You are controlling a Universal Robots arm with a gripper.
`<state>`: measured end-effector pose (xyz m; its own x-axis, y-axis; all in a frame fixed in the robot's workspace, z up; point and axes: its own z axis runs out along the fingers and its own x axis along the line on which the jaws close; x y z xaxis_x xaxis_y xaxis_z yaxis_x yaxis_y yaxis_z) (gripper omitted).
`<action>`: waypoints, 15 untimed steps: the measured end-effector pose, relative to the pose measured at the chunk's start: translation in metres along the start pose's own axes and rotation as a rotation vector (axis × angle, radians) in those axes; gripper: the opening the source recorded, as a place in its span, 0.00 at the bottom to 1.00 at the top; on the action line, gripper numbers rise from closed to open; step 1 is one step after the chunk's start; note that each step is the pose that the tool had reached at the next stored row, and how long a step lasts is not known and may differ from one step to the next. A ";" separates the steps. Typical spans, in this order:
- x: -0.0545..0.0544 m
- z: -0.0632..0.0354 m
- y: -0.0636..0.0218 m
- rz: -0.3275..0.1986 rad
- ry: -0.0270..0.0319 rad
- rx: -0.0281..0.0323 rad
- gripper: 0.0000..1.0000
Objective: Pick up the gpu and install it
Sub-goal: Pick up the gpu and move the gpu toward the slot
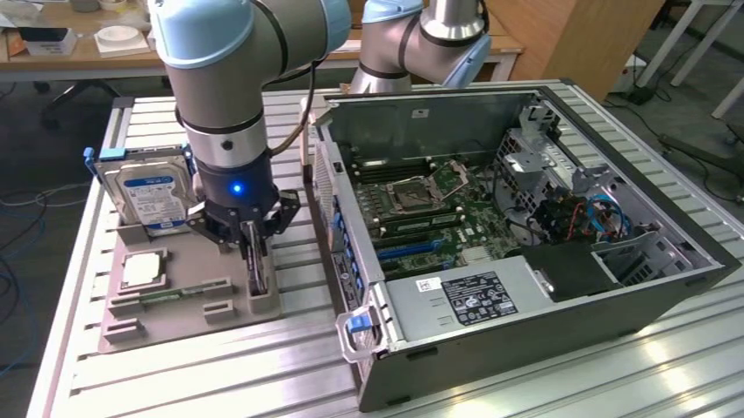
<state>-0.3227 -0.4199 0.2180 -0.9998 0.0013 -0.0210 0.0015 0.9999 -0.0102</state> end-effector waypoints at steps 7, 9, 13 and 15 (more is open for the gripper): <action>0.000 -0.0001 0.0000 0.000 0.0001 0.0001 0.27; 0.000 -0.0001 0.0000 0.000 0.0001 0.0001 0.27; 0.000 0.0000 0.0000 0.000 0.0000 0.0000 0.27; 0.000 -0.0001 0.0000 0.000 0.0001 0.0001 0.27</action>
<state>-0.3226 -0.4199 0.2181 -0.9998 0.0012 -0.0209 0.0014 0.9999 -0.0103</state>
